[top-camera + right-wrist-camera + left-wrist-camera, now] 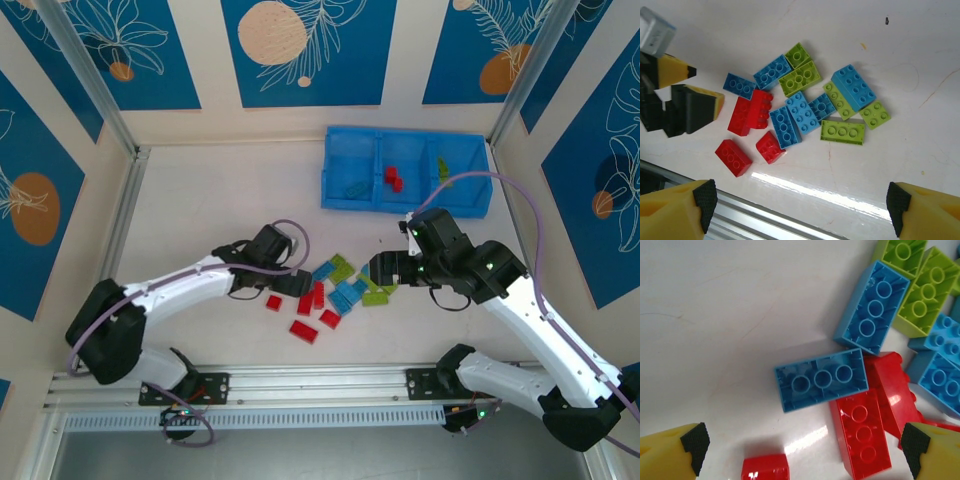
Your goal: Sort the legos into containers by color
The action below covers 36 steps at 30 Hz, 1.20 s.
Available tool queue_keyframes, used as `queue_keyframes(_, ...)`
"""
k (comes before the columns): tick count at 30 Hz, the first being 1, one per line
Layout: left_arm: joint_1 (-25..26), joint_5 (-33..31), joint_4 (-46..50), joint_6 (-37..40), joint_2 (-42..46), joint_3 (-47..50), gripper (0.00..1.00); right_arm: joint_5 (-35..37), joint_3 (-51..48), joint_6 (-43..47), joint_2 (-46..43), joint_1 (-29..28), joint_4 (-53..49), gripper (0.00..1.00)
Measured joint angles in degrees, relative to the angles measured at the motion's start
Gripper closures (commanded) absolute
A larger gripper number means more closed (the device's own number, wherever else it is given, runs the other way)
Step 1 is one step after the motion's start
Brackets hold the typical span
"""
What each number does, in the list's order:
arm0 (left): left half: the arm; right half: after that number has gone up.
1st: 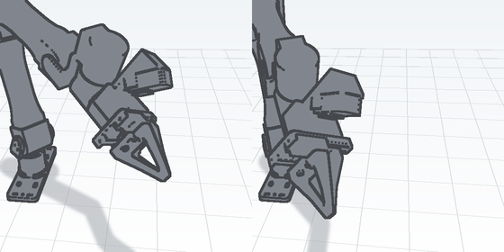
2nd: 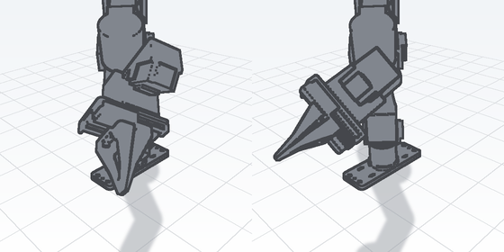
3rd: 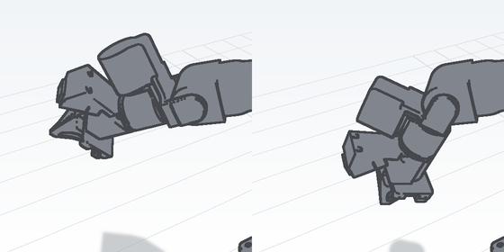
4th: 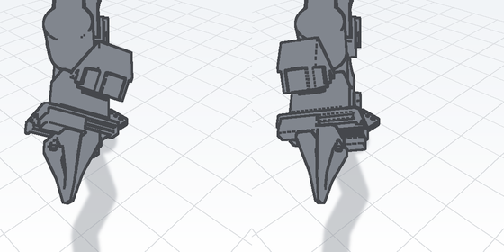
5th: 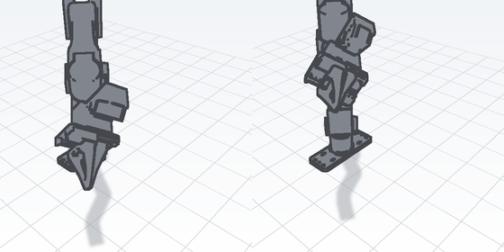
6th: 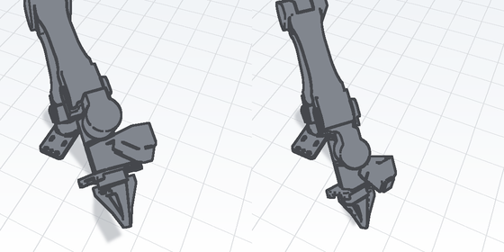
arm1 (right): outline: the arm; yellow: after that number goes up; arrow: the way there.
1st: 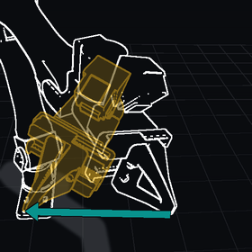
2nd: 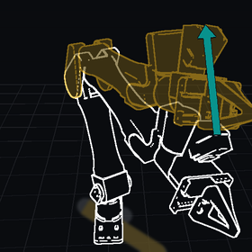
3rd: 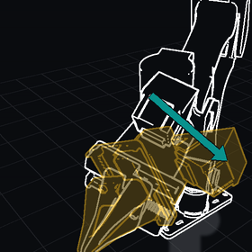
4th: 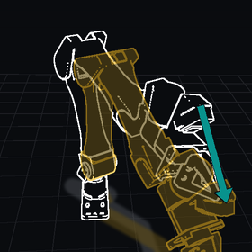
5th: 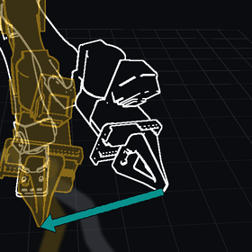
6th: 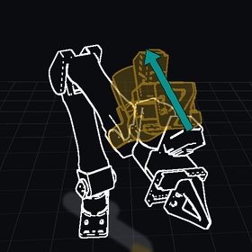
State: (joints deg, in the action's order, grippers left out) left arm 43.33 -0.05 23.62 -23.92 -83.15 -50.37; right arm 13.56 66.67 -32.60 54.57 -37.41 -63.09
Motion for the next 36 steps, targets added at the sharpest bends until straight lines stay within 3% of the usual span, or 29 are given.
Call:
queue_keyframes(10,0.4,-0.5,-2.3,0.5,-10.6,-4.5,0.08,0.2,-0.2,-0.3,0.0,0.0,0.0,0.1)
queue_keyframes(19,0.5,2.4,-4.9,1.4,-14.4,-4.9,0.08,1.2,-1.0,-0.7,-0.2,0.0,0.0,0.1)
queue_keyframes(29,0.4,0.3,-5.0,2.2,-16.4,-6.0,0.3,1.2,-1.0,-1.5,-0.2,0.0,0.0,0.1)
queue_keyframes(36,0.4,0.2,-5.0,2.0,-16.1,-6.1,0.33,1.2,-1.1,-2.2,-0.2,-0.1,0.1,0.1)
